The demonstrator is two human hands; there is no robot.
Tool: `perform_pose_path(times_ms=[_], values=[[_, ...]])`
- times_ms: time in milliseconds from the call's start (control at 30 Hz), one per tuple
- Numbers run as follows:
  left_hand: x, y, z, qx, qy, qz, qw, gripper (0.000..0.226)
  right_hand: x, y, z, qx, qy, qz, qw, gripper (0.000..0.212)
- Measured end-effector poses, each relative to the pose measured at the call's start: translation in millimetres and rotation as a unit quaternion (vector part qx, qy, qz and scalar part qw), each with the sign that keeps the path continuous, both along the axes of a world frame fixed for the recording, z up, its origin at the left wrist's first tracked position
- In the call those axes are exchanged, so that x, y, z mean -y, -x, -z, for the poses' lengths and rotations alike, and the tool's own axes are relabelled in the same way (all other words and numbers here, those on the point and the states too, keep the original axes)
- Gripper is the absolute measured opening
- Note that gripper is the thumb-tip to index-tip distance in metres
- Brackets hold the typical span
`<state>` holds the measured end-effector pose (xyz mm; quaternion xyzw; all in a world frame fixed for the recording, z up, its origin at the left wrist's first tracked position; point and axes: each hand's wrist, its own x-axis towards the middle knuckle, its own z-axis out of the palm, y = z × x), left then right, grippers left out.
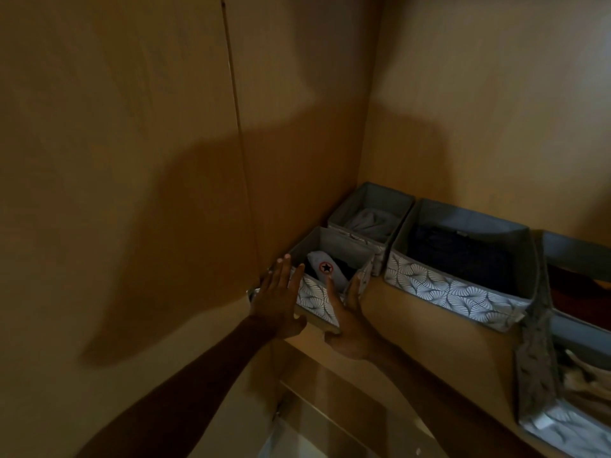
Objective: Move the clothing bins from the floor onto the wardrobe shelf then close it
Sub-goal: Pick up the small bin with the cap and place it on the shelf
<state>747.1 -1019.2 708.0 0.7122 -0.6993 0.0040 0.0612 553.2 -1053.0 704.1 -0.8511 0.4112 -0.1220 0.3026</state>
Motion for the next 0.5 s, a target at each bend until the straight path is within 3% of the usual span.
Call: perform_pose_path(times_ms=[367,500], values=[[-1,-7,-12,-0.067,-0.028,0.023,0.997,0.108,2,-2,-1,0.014,-0.024,0.014,1.0,0.114],[-17,0,-6,-0.191,0.048,0.017,0.98,0.094,-9,10,3,0.072,-0.044,0.035,0.996,0.106]])
